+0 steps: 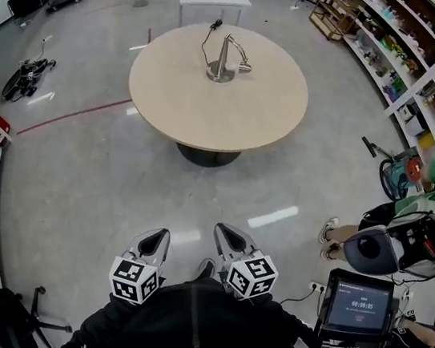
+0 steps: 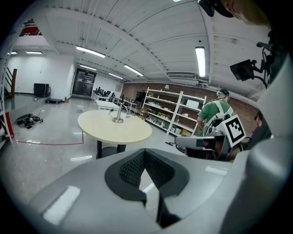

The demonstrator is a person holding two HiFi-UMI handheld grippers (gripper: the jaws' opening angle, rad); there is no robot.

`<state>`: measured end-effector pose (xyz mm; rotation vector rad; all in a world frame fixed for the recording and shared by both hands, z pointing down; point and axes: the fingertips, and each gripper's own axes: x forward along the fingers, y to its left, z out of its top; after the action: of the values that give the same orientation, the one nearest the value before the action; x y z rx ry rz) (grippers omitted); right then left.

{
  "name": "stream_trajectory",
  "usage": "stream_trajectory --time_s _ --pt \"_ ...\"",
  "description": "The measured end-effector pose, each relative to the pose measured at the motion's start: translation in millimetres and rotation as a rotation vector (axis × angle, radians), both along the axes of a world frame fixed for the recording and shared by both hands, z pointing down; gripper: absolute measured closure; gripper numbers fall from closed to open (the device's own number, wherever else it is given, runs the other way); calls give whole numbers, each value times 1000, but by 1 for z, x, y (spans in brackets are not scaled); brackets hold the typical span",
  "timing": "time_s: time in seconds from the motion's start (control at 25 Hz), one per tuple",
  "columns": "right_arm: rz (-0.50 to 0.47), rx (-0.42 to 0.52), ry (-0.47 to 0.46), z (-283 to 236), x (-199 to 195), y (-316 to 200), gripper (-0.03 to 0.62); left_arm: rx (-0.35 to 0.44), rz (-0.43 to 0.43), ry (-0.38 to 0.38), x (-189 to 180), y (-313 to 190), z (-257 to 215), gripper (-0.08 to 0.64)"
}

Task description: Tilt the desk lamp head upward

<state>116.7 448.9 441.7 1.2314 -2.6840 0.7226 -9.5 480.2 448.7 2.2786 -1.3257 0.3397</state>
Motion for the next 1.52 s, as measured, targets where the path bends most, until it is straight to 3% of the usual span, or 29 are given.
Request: stream_trajectory --time_s 0.24,0.52,0.8,1.0,1.52 --pt "33 -20 -30 2 50 -43 584 -13 -1 -27 41 -40 -4 554" --pt "67 -42 -36 8 70 -75 584 -30 26 -24 57 -78 -1 554" --pt "164 -47 -5 6 78 -111 584 -26 113 20 61 -129 1 554" --pt "256 -45 26 -4 58 -157 584 -13 192 51 39 -187 -8 554" --pt "262 -61 110 22 -44 -236 584 -32 218 145 -53 -281 32 554"
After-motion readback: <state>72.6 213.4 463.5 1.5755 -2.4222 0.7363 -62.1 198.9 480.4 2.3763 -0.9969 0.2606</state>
